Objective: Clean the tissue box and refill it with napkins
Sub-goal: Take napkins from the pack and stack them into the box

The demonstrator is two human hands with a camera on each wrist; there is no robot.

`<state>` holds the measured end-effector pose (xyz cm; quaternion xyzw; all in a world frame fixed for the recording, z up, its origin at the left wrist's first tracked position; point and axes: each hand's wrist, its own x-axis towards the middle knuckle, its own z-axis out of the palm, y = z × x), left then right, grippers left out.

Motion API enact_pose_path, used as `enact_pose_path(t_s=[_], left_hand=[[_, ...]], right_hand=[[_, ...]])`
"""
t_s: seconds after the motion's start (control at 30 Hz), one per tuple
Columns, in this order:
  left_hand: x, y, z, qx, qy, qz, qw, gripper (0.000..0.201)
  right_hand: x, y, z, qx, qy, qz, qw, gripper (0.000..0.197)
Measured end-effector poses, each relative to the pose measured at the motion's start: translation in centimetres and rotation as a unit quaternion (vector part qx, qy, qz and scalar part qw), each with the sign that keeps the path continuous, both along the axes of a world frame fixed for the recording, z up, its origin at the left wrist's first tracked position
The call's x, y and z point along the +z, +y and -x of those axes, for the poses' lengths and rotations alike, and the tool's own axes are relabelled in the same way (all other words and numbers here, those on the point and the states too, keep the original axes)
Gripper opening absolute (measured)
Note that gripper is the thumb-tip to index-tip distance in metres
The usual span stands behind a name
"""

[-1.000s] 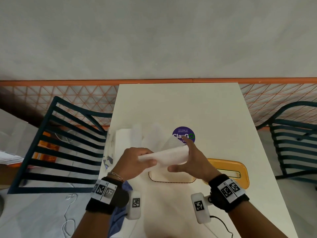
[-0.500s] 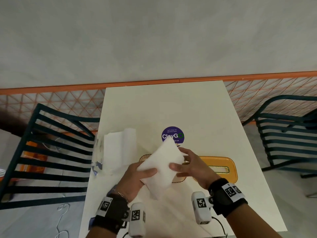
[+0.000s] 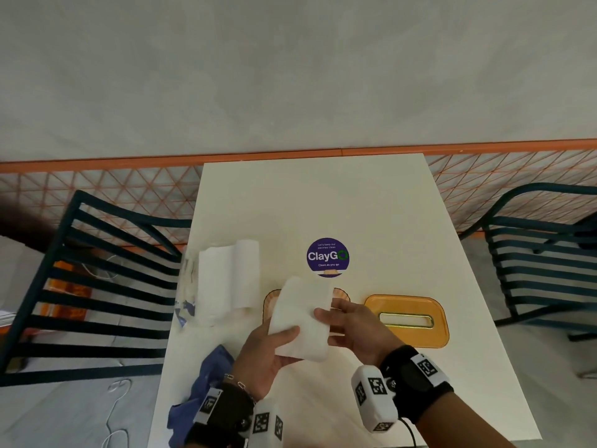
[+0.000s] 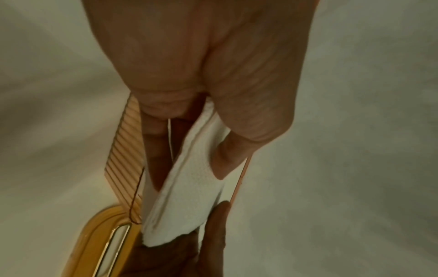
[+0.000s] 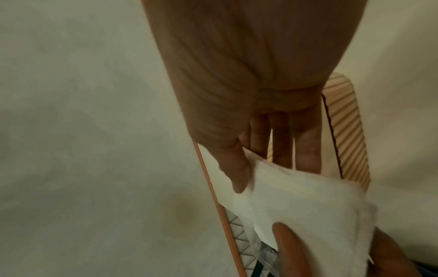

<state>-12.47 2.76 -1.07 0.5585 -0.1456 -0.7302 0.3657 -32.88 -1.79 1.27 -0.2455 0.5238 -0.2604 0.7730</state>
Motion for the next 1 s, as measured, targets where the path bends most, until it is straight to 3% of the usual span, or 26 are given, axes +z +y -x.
enact_pose_path(t_s=[0.13,0.23,0.3,0.37,0.5,0.57,0.63,0.7,0.77,0.83,0.93,1.0], left_hand=[[0.4,0.3,0.8,-0.007,-0.1,0.005,0.995,0.043],[1.2,0.0,1.7,-0.041,-0.158,0.009,0.987,0.038],[1.4,-0.3,2.0,-0.095,-0.181,0.02,0.979,0.045],[1.3,-0.7,1.7,-0.141,-0.21,0.04,0.967,0.066],[1.7,-2.2,-0.4,-0.057,-0.201,0.105,0.972,0.113],[2.2,-3.3,-2.0,-0.088,-0.233,0.174,0.953,0.128],[2.6,-4.6,-2.9,-0.164,-0.302,0.228,0.911,0.125],[2.5,-5.6,-3.1,-0.206,-0.356,0.247,0.877,0.097],[1.9,-6.1,-2.9,-0.202,-0.387,0.241,0.867,0.057],[1.0,-6.1,-2.7,-0.188,-0.398,0.225,0.869,0.033],[-0.1,-5.3,-2.2,-0.183,-0.405,0.207,0.872,0.027],[-0.8,-4.7,-1.8,-0.192,-0.408,0.206,0.868,0.035]], right_hand=[[0.6,0.1,-0.6,0.002,0.053,0.05,0.997,0.036],[1.3,0.2,-1.2,0.056,0.132,0.135,0.98,0.035],[1.8,0.1,-1.5,0.115,0.225,0.212,0.944,0.032],[2.5,-0.2,-1.5,0.15,0.305,0.267,0.902,0.026],[4.1,-1.0,-0.3,0.265,0.338,0.364,0.826,0.031],[4.3,-1.4,0.2,0.336,0.368,0.394,0.772,0.036],[3.8,-2.0,0.3,0.378,0.412,0.421,0.714,0.035],[2.9,-2.5,0.0,0.39,0.444,0.441,0.675,0.035],[1.9,-2.6,-0.2,0.372,0.46,0.451,0.668,0.036],[0.9,-2.5,-0.2,0.345,0.464,0.449,0.681,0.036],[-0.7,-2.1,0.4,0.296,0.453,0.419,0.729,0.03],[-1.8,-1.8,1.0,0.27,0.451,0.386,0.758,0.039]])
